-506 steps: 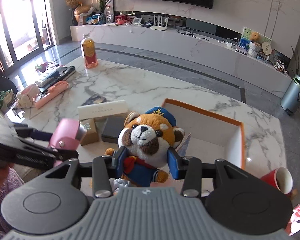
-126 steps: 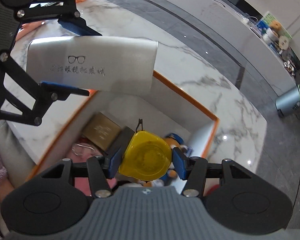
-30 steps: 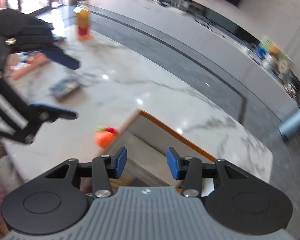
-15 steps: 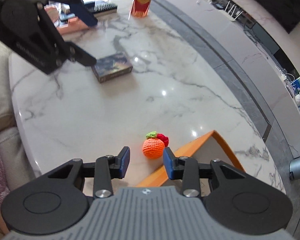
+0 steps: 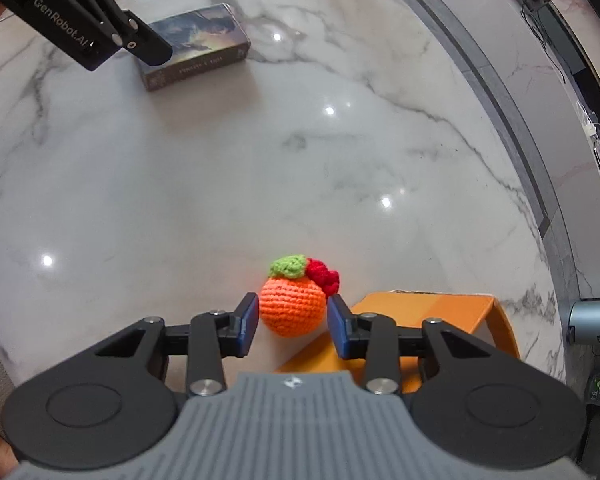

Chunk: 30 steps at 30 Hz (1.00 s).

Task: Organize objects
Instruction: 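Reach the left gripper to the painted book while the right gripper reaches the knitted fruit, then grasp the painted book with the left gripper while the right gripper grasps the knitted fruit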

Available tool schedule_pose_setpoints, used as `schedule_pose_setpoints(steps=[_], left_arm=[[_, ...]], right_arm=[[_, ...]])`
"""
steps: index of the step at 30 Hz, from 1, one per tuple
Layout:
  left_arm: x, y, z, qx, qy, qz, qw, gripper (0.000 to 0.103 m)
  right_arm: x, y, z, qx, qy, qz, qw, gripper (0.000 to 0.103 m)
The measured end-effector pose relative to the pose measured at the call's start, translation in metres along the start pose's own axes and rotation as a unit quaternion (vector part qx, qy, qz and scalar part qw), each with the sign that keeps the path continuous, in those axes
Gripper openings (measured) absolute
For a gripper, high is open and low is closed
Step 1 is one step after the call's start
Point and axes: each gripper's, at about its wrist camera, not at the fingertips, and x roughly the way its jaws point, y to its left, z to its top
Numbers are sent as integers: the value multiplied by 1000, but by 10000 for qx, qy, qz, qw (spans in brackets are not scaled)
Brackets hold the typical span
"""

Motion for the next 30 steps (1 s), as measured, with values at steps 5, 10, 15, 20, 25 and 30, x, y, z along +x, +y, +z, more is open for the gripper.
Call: schedule_pose_setpoints(steps=[5, 10, 15, 20, 25, 30], left_arm=[[15, 4, 4, -241, 40, -111, 9996, 89], [22, -3, 5, -200, 36, -10, 9998, 86], [28, -3, 5, -229, 153, 92, 9996, 72], [27, 0, 4, -296, 162, 37, 9994, 67], [10, -3, -1, -284, 21, 13, 9996, 67], [-34, -23, 0, -74, -307, -100, 9995, 66]], right_arm=[[12, -2, 7, 5, 177, 46, 9998, 40], [16, -4, 8, 46, 246, 56, 9997, 42], [17, -2, 7, 21, 187, -22, 9998, 43], [16, 5, 5, -123, 105, -168, 9997, 41], [-6, 7, 2, -61, -252, -148, 9996, 41], [-50, 1, -6, 208, -657, 27, 9976, 41]])
